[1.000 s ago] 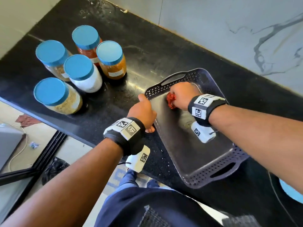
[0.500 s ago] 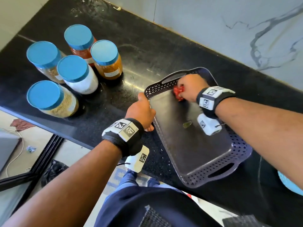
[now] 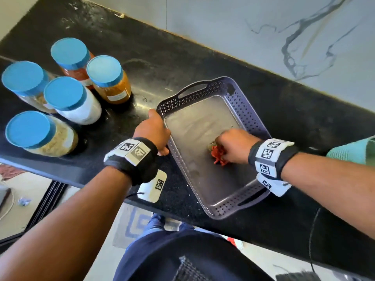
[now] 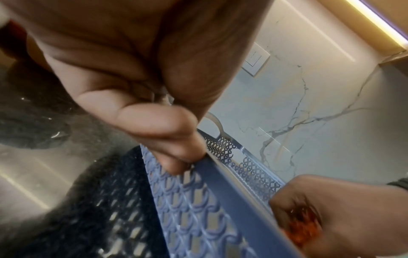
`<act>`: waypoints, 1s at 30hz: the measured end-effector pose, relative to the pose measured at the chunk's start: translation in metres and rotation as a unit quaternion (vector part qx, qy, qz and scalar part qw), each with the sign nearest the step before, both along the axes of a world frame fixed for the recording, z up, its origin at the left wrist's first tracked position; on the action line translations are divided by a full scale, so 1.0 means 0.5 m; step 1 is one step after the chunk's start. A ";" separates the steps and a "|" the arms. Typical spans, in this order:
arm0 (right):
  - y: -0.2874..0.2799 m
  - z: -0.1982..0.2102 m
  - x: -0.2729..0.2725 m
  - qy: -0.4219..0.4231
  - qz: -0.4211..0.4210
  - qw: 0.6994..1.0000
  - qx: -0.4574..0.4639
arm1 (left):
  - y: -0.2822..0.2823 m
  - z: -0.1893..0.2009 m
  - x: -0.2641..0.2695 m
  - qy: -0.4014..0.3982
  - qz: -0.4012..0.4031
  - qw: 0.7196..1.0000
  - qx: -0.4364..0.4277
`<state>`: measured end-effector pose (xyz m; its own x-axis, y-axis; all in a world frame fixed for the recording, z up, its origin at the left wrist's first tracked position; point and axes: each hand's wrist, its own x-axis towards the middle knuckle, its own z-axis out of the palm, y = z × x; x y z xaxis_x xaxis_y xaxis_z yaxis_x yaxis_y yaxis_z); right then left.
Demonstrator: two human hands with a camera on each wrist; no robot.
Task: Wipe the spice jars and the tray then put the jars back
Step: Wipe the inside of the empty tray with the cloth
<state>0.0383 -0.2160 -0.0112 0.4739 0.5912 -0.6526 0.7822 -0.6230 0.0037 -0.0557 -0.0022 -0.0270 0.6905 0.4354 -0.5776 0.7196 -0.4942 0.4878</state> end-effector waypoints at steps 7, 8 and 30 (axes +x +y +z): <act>-0.052 -0.004 0.092 -0.076 -0.132 0.988 -0.009 | -0.036 0.022 -0.017 -0.073 0.037 0.996 -0.027; -0.046 -0.010 0.086 -0.072 -0.134 0.988 -0.001 | -0.047 0.027 -0.030 -0.056 0.041 0.996 -0.048; 0.023 -0.017 -0.149 0.192 0.241 0.951 -0.007 | -0.079 -0.012 0.010 -0.019 -0.057 0.997 0.052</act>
<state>-0.0364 -0.2048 -0.0198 -0.1255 0.6698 -0.7319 0.9223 -0.1930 -0.3347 -0.0509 -0.0419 -0.0330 0.7595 0.4084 -0.5063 0.6376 -0.6216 0.4550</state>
